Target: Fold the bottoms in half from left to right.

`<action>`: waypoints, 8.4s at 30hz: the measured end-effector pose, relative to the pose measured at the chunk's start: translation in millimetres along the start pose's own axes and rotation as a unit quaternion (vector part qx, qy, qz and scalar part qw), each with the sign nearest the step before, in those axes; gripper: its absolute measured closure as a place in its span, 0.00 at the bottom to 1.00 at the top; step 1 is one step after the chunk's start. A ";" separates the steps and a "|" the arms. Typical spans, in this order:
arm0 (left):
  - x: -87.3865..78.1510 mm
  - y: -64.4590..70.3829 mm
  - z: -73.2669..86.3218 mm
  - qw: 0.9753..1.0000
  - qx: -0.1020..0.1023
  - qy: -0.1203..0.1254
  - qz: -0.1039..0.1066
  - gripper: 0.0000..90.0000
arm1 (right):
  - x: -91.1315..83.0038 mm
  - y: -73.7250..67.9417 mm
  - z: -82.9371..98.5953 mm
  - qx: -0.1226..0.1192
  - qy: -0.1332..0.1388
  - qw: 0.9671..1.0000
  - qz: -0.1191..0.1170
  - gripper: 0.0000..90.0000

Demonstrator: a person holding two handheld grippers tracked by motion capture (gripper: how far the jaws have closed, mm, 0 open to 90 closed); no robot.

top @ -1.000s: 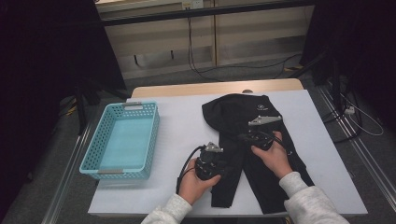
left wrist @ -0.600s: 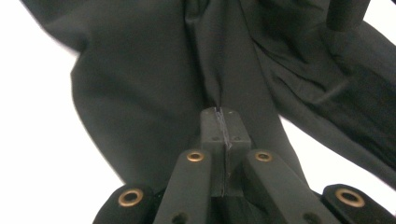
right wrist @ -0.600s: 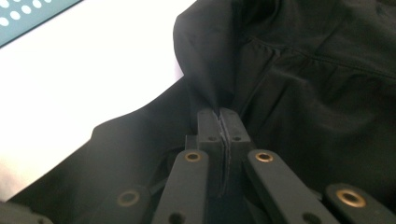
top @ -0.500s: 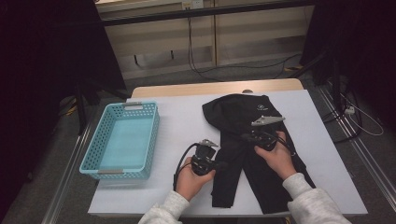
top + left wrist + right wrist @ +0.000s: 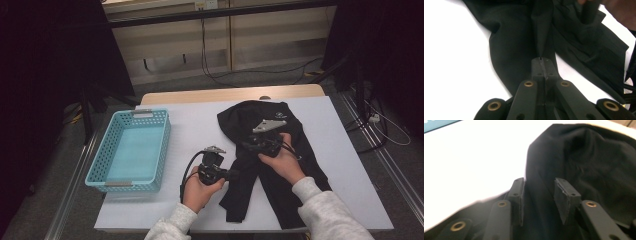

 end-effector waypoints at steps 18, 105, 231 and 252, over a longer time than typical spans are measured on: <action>-4.8 -2.5 2.2 1.000 -0.006 0.005 0.010 1.00 | 65.0 -5.5 -17.6 -0.026 -0.043 0.998 0.029 0.82; -23.2 -45.8 -15.0 0.988 0.063 0.039 -0.138 0.14 | -123.5 28.8 142.8 0.084 -0.054 0.994 0.036 1.00; -6.0 -88.9 -15.0 0.983 -0.007 0.023 -0.181 0.28 | -40.7 -43.5 24.4 -0.011 -0.013 0.999 -0.037 0.37; -9.6 -82.4 -28.0 0.983 -0.028 0.032 -0.177 0.22 | -50.1 -22.1 29.9 -0.007 0.015 1.000 -0.009 0.51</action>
Point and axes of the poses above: each handheld gripper's, and its own axes: x roughly forward along the jaws, z roughly out of its underside, y roughly to its right, the point moved 4 cm from there along x, roughly forward along the jaws, and after that the axes turned 6 degrees about -y, right-handed, at the moved point
